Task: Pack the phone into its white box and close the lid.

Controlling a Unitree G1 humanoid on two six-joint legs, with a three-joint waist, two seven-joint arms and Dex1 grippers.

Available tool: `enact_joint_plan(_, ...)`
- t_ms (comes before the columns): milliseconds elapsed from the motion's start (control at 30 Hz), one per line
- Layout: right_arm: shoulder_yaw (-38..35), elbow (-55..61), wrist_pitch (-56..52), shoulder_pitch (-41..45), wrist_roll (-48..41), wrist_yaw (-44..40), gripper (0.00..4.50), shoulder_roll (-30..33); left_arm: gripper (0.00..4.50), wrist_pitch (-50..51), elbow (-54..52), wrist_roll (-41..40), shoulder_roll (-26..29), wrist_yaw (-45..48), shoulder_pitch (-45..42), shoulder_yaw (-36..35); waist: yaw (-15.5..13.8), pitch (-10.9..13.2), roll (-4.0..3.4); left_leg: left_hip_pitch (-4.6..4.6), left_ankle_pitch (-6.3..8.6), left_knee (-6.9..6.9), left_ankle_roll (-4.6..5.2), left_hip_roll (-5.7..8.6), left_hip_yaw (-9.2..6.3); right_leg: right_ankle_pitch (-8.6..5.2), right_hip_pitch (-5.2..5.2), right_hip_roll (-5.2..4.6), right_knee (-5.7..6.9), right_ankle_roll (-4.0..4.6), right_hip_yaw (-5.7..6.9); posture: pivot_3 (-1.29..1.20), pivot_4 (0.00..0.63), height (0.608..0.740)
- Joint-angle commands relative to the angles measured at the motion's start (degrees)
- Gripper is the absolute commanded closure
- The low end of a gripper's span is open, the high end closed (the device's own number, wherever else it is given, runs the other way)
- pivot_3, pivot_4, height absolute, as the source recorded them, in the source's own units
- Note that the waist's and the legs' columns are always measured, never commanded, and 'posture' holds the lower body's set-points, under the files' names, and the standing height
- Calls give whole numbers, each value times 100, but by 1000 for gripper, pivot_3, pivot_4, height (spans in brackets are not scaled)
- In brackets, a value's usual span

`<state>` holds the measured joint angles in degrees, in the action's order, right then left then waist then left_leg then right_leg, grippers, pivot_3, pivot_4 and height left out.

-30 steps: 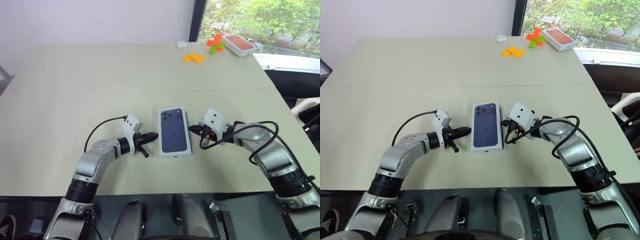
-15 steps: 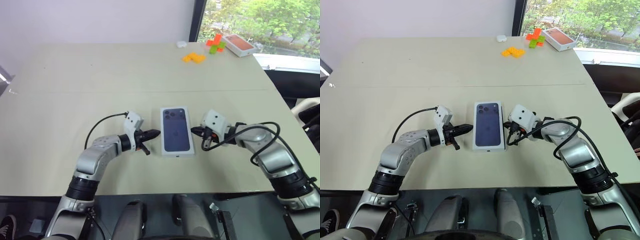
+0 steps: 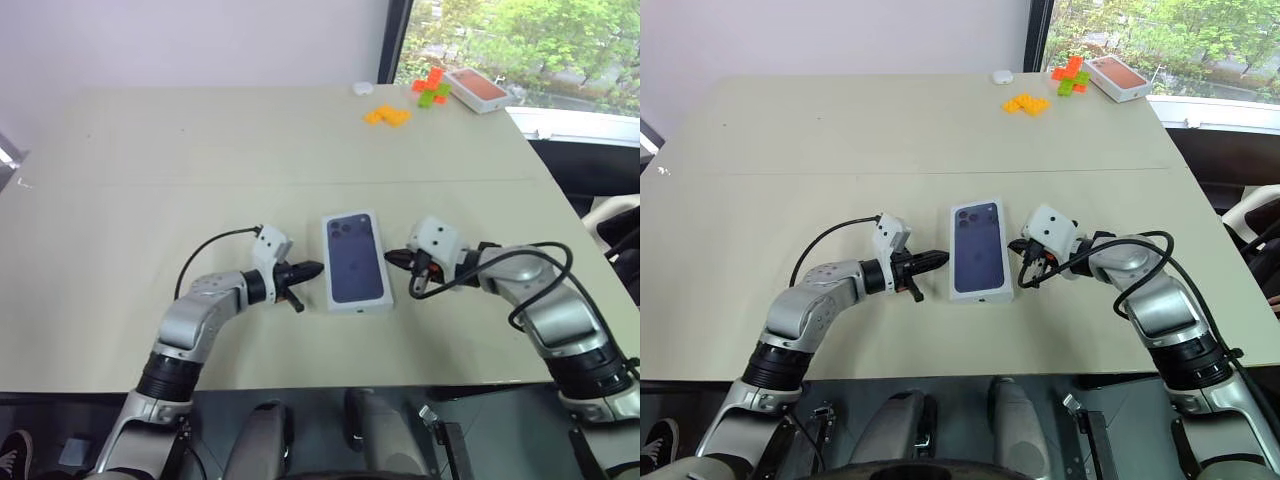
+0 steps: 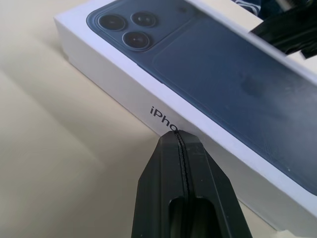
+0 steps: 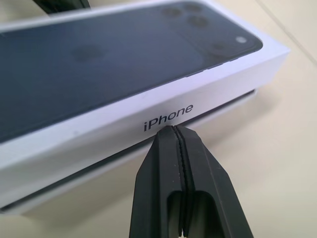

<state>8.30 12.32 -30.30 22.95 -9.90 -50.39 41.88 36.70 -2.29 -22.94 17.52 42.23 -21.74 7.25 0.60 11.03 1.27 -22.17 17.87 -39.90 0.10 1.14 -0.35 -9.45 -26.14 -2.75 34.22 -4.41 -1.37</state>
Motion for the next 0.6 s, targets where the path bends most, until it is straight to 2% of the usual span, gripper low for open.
enact_joint_plan(33, -89, 486, -25, 18, -240, -198, 4480, 37, 4500, -100, -191, -71, -95, 68, -101, 61, -5, 0, 0, 0, 0, 0, 0, 0, -1, 0, 0, 0, 0, 0, 0, 0, 150, 740)
enact_joint_plan(600, 53, -11, 471, -62, 469, -58, 4480, 171, 4500, -97, -167, 52, -158, 30, -125, 110, -7, 0, 0, 1, 0, -2, 0, 2, -1, 0, 3, -1, 0, 0, 0, 0, 150, 740)
